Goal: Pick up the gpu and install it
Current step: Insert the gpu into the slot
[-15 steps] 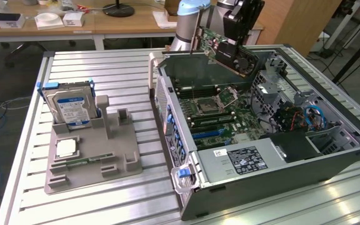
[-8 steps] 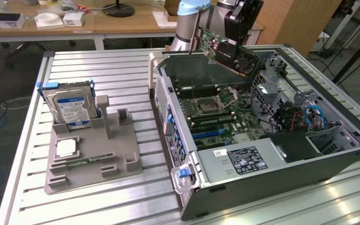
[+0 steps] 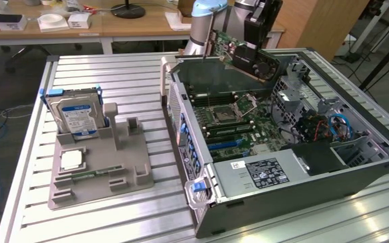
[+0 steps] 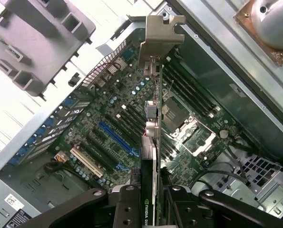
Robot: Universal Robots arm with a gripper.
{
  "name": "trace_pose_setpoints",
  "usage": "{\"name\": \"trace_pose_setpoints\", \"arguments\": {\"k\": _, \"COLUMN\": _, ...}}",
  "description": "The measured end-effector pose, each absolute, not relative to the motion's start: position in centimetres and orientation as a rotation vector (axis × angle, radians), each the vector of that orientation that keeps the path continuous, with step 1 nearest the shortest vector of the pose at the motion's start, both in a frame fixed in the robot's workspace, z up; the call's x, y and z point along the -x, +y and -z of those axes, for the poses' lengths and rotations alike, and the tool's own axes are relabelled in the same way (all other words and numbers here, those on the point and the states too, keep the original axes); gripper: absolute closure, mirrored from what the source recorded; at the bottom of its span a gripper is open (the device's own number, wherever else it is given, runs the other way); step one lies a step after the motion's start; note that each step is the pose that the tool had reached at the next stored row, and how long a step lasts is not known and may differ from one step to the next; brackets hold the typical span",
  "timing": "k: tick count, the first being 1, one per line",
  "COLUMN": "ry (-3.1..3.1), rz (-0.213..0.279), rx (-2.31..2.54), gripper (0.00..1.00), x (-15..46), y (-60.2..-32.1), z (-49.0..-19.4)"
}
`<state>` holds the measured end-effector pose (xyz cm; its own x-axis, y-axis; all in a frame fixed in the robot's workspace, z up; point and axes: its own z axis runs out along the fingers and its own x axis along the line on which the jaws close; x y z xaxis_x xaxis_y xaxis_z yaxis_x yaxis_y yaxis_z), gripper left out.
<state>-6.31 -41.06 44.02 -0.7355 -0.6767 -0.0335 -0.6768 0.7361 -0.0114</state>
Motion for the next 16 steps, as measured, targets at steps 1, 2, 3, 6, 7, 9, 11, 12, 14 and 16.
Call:
{"name": "trace_pose_setpoints", "arguments": {"k": 1, "ry": 2.889, "rz": -0.003, "rx": 1.141, "gripper": 0.74, "x": 6.31, "y": -41.06, "z": -44.01}}
{"name": "trace_pose_setpoints", "arguments": {"k": 2, "ry": 2.885, "rz": -0.003, "rx": 1.152, "gripper": 0.74, "x": 6.31, "y": -41.06, "z": -44.00}}
{"name": "trace_pose_setpoints", "arguments": {"k": 3, "ry": 2.880, "rz": -0.003, "rx": 1.163, "gripper": 0.74, "x": 6.31, "y": -41.06, "z": -44.00}}
{"name": "trace_pose_setpoints", "arguments": {"k": 6, "ry": 2.865, "rz": -0.004, "rx": 1.199, "gripper": 0.74, "x": 6.31, "y": -41.05, "z": -43.98}}
{"name": "trace_pose_setpoints", "arguments": {"k": 7, "ry": 2.860, "rz": -0.004, "rx": 1.213, "gripper": 0.74, "x": 6.31, "y": -41.05, "z": -43.97}}
{"name": "trace_pose_setpoints", "arguments": {"k": 9, "ry": 2.848, "rz": -0.005, "rx": 1.240, "gripper": 0.74, "x": 6.31, "y": -41.04, "z": -43.95}}
{"name": "trace_pose_setpoints", "arguments": {"k": 11, "ry": 2.837, "rz": -0.005, "rx": 1.266, "gripper": 0.74, "x": 6.31, "y": -41.04, "z": -43.95}}
{"name": "trace_pose_setpoints", "arguments": {"k": 12, "ry": 2.831, "rz": -0.005, "rx": 1.278, "gripper": 0.74, "x": 6.31, "y": -41.04, "z": -43.94}}
{"name": "trace_pose_setpoints", "arguments": {"k": 14, "ry": 2.820, "rz": -0.006, "rx": 1.303, "gripper": 0.74, "x": 6.31, "y": -41.04, "z": -43.93}}
{"name": "trace_pose_setpoints", "arguments": {"k": 16, "ry": 2.809, "rz": -0.006, "rx": 1.326, "gripper": 0.74, "x": 6.31, "y": -41.03, "z": -43.92}}
